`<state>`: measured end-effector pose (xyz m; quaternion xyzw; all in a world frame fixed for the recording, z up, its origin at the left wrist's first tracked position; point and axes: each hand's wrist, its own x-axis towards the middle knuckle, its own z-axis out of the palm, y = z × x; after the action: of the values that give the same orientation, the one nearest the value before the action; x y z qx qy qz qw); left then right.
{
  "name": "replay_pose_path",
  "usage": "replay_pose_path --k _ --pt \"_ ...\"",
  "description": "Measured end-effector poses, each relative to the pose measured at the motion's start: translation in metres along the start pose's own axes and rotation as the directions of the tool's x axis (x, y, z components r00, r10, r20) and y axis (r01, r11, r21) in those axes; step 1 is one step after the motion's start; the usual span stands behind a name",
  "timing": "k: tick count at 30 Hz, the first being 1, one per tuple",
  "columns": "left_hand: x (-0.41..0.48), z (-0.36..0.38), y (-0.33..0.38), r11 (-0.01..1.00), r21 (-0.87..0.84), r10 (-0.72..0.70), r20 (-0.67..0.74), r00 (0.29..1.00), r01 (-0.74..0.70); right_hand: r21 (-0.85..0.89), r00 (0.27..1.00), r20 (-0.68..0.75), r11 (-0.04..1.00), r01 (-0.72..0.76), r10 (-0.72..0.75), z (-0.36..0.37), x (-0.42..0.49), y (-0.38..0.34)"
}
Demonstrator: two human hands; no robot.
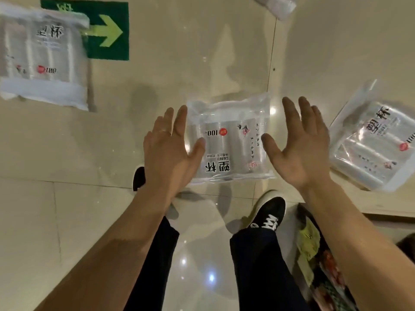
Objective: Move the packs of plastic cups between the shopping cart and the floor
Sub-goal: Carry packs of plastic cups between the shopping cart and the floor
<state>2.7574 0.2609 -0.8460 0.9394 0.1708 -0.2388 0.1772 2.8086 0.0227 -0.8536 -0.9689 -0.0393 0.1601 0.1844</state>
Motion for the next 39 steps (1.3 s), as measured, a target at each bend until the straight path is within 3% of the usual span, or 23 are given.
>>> replay_pose_path --k 3,6,13,18,23,32,39 --pt "0.025 0.053 -0.018 0.999 0.035 0.003 -0.041 0.999 -0.001 -0.017 1.000 0.024 1.000 0.011 -0.010 0.061 0.011 0.030" --pt "0.041 0.100 -0.037 0.999 -0.040 -0.019 -0.061 0.998 0.016 -0.018 0.999 0.047 1.000 -0.002 0.003 0.113 0.015 0.052" --pt "0.061 0.179 -0.056 0.995 -0.069 -0.071 -0.019 0.997 0.069 -0.003 0.997 0.046 0.998 -0.058 0.058 0.186 0.018 0.087" --pt "0.066 0.217 -0.058 0.988 -0.123 -0.094 -0.020 0.995 0.091 0.237 0.988 0.089 0.961 -0.144 0.126 0.215 0.023 0.107" --pt "0.067 0.226 -0.056 0.953 -0.288 -0.114 -0.047 0.992 0.096 0.366 0.993 0.035 0.923 -0.118 0.112 0.223 0.024 0.104" --pt "0.064 0.117 -0.030 0.924 -0.379 -0.136 -0.204 0.969 0.050 0.392 0.990 -0.136 0.920 0.010 0.047 0.123 0.050 0.045" --pt "0.055 -0.054 0.027 0.928 -0.343 -0.005 -0.398 0.917 -0.143 0.391 0.947 -0.322 0.910 0.136 -0.004 -0.040 0.077 -0.035"
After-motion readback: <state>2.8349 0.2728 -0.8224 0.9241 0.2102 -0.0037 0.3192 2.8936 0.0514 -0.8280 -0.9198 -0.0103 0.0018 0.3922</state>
